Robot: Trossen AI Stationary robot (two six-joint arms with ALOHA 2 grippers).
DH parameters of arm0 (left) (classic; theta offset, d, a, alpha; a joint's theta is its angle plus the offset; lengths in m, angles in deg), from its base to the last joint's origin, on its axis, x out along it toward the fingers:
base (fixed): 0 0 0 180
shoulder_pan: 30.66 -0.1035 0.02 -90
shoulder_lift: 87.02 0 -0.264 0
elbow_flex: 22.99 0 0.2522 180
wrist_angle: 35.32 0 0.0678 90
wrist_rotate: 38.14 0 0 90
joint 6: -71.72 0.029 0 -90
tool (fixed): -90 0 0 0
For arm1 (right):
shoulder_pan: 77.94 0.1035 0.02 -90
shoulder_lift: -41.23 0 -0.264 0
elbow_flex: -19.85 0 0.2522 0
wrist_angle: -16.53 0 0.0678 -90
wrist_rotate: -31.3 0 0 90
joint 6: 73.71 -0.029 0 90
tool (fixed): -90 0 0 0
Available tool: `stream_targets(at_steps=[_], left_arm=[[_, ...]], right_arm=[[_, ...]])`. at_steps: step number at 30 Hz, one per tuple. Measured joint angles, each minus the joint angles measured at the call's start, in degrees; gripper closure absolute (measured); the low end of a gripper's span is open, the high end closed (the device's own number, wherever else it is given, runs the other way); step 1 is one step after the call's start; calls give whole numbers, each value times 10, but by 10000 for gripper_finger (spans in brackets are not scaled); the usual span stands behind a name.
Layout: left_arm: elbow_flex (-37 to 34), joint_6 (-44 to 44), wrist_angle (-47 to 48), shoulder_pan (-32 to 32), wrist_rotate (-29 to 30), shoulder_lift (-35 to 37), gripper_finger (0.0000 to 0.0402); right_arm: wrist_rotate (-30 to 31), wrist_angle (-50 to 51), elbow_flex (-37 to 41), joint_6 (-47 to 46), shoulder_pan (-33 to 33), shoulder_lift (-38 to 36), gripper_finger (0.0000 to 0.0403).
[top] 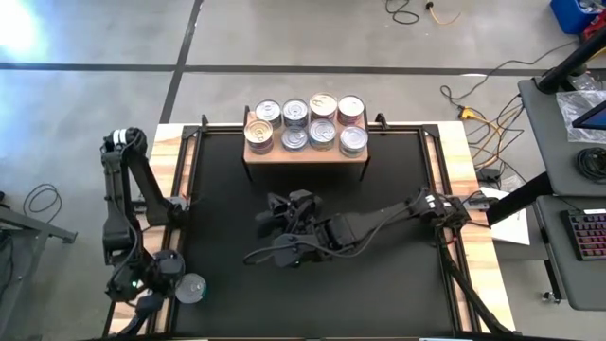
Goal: Stack canned seafood by type on shelf
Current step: Stack the green-blue tuna can on top of the other green-blue tuna can on the shelf
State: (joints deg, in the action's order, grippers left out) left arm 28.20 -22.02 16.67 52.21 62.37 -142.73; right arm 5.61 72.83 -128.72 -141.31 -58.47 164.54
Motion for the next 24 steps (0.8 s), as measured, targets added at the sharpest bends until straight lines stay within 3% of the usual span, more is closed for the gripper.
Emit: stream_targets(at_steps=[4,8,13,19,24], left_arm=[[43,85,7,1,-5,-40,402],[70,109,44,4,5,-67,402],[69,51,49,6,-20,-73,401],[69,-31,66,7,-43,-76,401],[54,-58,70,5,-46,-78,401]], right_arm=[[-1,-25,1,1,-1,11,390],[14,-26,1,43,2,11,390],[12,-26,1,81,23,4,390],[88,-26,0,133,42,-16,390],[92,-26,1,160,42,-24,390]])
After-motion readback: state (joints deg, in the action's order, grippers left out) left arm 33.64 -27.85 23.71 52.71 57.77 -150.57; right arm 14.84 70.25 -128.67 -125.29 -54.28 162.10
